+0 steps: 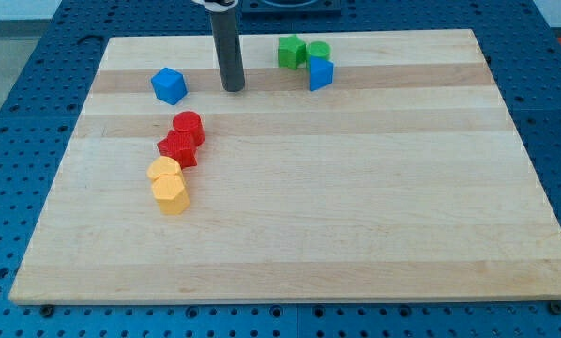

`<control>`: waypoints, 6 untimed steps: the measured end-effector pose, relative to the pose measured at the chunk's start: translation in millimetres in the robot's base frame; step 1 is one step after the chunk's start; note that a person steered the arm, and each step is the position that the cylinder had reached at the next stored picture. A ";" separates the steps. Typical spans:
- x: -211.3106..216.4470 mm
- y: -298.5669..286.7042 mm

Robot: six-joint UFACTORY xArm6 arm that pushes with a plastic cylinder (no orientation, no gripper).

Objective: Point at at blue cube

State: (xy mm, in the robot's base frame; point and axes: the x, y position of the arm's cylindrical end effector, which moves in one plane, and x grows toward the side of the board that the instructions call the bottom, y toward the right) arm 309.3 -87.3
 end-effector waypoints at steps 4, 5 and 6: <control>-74.3 -66.9; -76.4 -117.7; -57.0 -171.6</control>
State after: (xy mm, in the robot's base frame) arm 252.3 -258.8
